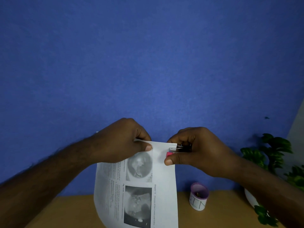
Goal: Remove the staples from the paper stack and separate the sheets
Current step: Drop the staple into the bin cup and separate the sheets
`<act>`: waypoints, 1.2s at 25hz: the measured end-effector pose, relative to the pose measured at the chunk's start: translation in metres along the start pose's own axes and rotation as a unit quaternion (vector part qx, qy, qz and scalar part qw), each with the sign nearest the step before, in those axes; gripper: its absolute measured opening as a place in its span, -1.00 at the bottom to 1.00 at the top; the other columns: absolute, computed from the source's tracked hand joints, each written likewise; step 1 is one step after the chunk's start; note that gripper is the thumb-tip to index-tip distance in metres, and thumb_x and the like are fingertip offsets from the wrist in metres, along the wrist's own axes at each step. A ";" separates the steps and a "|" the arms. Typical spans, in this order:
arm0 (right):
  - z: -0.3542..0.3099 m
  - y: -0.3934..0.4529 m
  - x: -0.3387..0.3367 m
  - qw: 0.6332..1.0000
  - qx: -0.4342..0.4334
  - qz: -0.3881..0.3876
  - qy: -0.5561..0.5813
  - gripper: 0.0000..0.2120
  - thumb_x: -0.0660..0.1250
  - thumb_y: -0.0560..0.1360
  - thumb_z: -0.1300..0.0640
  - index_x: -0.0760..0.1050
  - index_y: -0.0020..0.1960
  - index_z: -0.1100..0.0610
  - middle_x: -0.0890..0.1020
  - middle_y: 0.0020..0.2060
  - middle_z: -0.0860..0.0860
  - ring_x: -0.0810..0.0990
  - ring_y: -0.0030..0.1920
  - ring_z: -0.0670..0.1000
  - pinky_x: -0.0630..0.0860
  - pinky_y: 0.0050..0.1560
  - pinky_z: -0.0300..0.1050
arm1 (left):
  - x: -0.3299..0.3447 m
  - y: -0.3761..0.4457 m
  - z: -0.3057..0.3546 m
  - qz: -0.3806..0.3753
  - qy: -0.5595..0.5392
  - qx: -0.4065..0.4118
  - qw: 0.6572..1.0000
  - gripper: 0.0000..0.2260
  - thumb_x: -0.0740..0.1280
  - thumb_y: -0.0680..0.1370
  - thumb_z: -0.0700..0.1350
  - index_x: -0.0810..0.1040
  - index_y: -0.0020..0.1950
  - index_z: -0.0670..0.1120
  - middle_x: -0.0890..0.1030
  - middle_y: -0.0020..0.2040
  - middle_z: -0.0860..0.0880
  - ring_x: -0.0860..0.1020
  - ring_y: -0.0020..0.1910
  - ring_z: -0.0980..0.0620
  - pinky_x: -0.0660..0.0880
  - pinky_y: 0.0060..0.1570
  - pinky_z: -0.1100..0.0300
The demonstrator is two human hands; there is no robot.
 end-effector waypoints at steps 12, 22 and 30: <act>-0.002 0.002 -0.003 0.999 -0.011 0.002 -0.042 -0.73 0.51 0.33 -0.08 0.69 -0.05 0.06 0.67 -0.18 -0.07 0.63 -0.14 -0.04 0.60 -0.13 0.00 | 0.002 0.002 0.004 -0.006 0.001 -0.001 1.000 -0.90 0.42 0.57 -0.07 0.75 -0.04 0.02 0.72 -0.13 0.18 0.67 -0.14 0.22 0.56 -0.14 0.39; 0.014 -0.001 0.004 0.999 -0.012 0.015 -0.027 -0.71 0.50 0.35 -0.10 0.69 -0.03 0.06 0.68 -0.16 -0.04 0.64 -0.13 -0.01 0.59 -0.12 0.03 | 0.011 0.010 -0.004 -0.006 0.005 0.006 1.000 -0.91 0.44 0.56 -0.09 0.76 -0.07 0.01 0.74 -0.15 0.15 0.67 -0.18 0.23 0.59 -0.13 0.29; 0.085 -0.016 -0.001 0.973 0.106 0.142 0.150 -0.72 0.56 0.28 0.18 0.64 -0.08 0.31 0.65 -0.39 -0.01 0.56 -0.41 -0.18 0.49 -0.34 -0.36 | 0.022 0.022 -0.029 0.010 0.003 -0.009 1.000 -0.85 0.44 0.56 -0.06 0.75 -0.11 -0.10 0.74 -0.16 -0.01 0.68 -0.18 0.04 0.56 -0.08 0.15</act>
Point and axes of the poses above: each hand's wrist, its own y-axis towards the middle knuckle, its own x-axis out of the palm, z = x × y, the point moved 4 cm from there along y, towards the middle knuckle
